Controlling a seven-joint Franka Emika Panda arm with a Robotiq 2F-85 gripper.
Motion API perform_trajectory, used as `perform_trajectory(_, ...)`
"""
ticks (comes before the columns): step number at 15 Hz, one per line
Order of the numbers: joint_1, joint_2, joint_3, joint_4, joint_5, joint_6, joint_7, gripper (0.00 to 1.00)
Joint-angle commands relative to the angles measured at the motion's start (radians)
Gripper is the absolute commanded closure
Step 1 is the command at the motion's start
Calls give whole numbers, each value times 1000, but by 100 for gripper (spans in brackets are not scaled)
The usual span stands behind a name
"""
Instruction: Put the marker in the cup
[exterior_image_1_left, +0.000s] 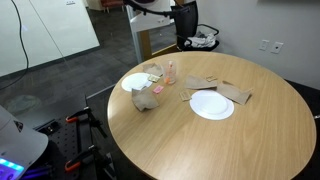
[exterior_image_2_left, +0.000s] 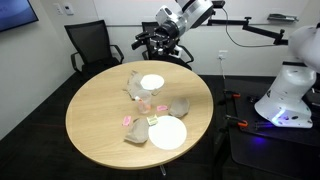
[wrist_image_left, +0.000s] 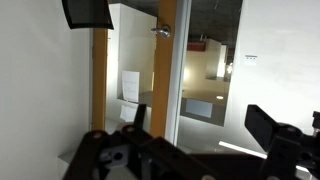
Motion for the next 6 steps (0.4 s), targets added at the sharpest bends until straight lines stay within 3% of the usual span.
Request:
perform_trajectory(1, 0, -27, 2, -10, -2, -2, 17, 0)
perform_trajectory(6, 1, -69, 6, -36, -2, -2, 35, 0)
